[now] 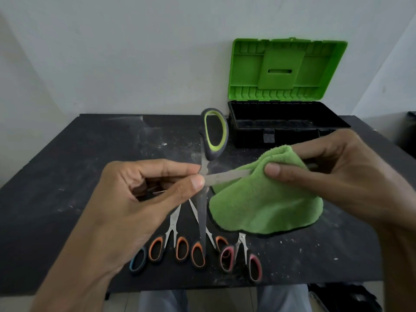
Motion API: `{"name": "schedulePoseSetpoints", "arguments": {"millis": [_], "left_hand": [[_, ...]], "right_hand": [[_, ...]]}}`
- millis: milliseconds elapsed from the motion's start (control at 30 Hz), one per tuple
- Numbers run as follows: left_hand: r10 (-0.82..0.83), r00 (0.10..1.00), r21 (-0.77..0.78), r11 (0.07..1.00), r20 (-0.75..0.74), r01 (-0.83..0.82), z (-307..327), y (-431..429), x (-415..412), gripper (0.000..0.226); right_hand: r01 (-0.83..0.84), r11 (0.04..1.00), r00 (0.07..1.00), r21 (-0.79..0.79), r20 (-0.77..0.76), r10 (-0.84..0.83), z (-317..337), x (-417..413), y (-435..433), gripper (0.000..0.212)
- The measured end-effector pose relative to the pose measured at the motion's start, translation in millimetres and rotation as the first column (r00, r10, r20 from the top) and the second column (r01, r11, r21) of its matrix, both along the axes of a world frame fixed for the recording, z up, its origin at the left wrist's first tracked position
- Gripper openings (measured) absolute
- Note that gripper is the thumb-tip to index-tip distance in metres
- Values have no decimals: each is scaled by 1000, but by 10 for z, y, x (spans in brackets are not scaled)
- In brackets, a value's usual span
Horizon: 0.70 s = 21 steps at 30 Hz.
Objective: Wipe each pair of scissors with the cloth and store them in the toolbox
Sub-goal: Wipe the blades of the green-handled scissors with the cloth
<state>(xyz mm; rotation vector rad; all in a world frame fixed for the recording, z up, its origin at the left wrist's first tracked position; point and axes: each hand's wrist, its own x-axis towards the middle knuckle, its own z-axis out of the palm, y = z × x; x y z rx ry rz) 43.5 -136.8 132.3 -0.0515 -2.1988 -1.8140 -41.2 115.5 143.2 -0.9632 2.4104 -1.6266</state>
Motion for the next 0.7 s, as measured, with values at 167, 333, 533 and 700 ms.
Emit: {"name": "schedulePoseSetpoints", "arguments": {"millis": [167, 333, 533, 700], "left_hand": [[-39, 999, 22, 999, 35, 39, -26, -14, 7, 23], [-85, 995, 54, 995, 52, 83, -14, -15, 27, 23], [-50, 999, 48, 998, 19, 49, -15, -60, 17, 23], [-39, 999, 30, 999, 16, 39, 8, -44, 28, 25]], "right_hand": [[15, 999, 996, 42, -86, -11, -10, 14, -22, 18], [10, 998, 981, 66, -193, 3, 9, 33, 60, 16], [53, 998, 993, -43, -102, -58, 6, 32, 74, 17], [-19, 1000, 994, -13, -107, 17, 6, 7, 9, 20]]}}
